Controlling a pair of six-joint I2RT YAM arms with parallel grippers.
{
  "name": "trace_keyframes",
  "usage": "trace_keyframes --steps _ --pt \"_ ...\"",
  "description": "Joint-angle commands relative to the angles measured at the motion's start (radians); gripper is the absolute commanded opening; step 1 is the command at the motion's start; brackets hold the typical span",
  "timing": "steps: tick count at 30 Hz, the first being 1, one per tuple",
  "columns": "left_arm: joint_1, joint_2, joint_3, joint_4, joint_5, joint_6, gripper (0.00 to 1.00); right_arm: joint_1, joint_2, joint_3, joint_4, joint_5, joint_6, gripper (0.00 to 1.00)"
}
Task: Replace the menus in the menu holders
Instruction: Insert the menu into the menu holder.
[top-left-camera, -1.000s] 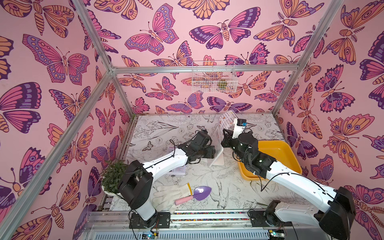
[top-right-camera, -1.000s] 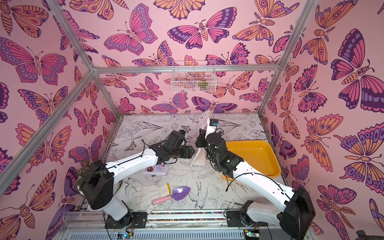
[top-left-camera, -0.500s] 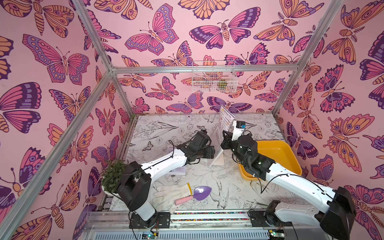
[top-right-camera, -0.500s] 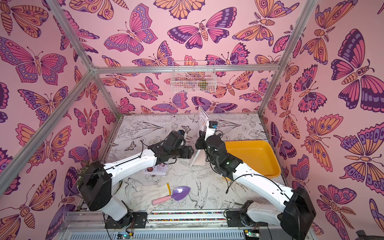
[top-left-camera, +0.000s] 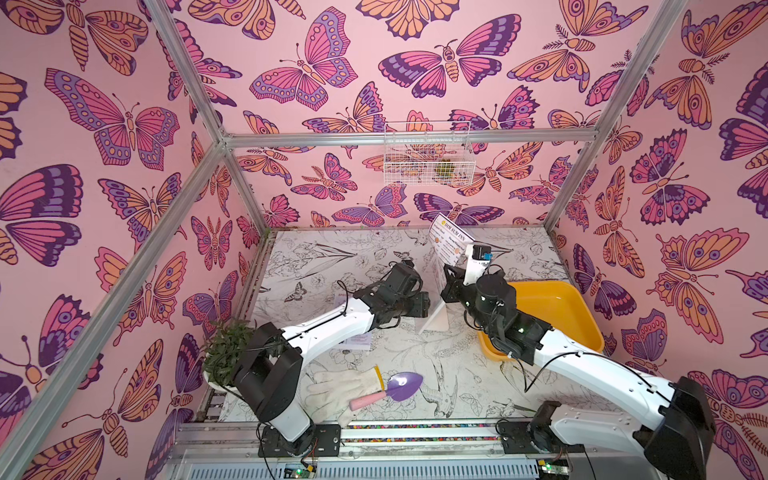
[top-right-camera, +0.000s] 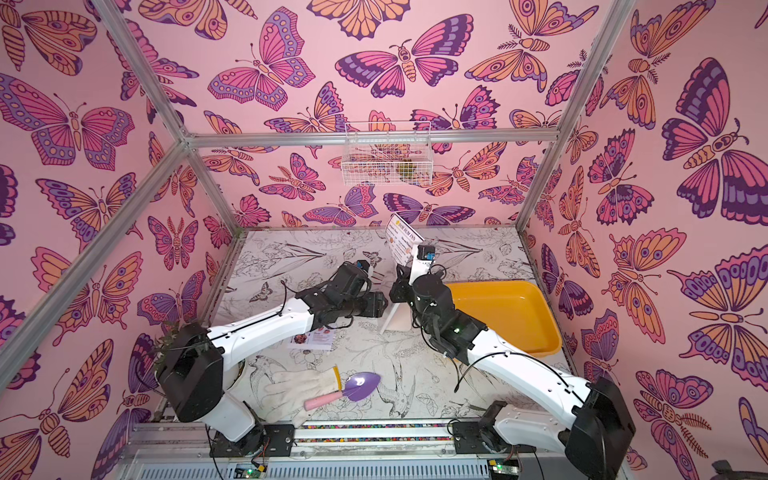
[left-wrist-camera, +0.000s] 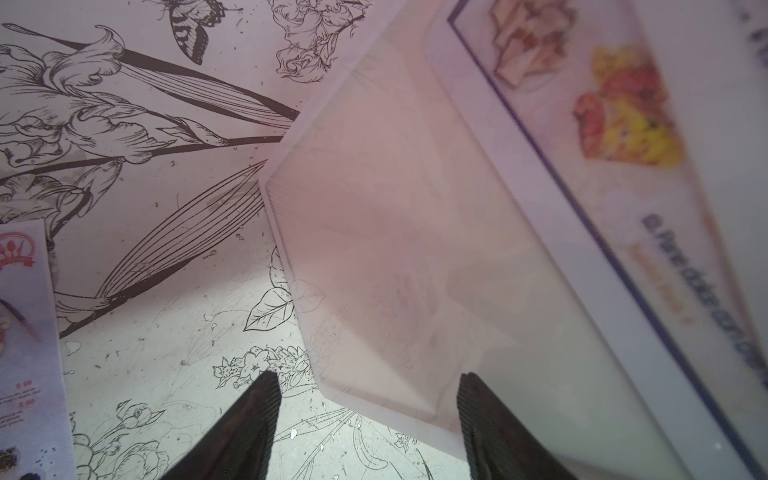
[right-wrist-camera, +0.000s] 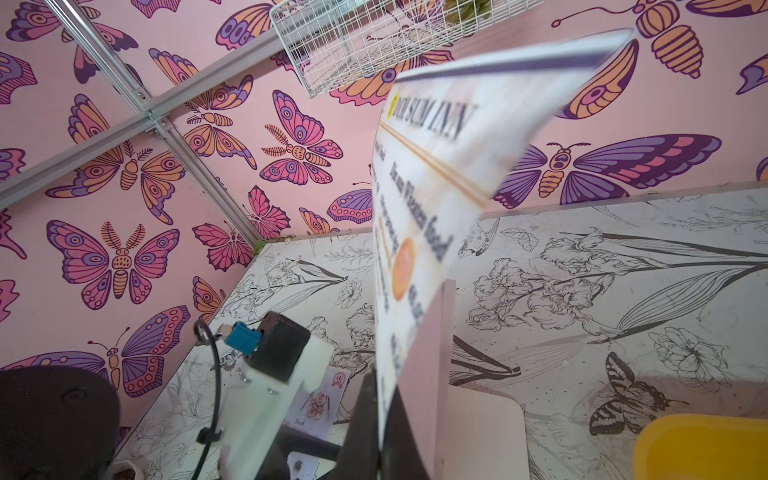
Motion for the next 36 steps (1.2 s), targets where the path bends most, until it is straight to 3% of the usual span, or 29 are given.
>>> trace_keyframes --steps 1,12,36 --pt "-0.005 -0.021 -0.017 0.015 -0.012 -0.008 0.70 0.007 -0.020 -0.022 0.025 0.031 0.022 0.03" --pt "-0.006 -0.022 -0.032 0.024 -0.014 -0.020 0.70 0.013 -0.030 -0.092 0.138 0.075 0.232 0.04" --pt "-0.006 -0.038 -0.072 0.051 -0.023 -0.026 0.71 0.017 -0.030 -0.089 0.182 0.106 0.381 0.05"
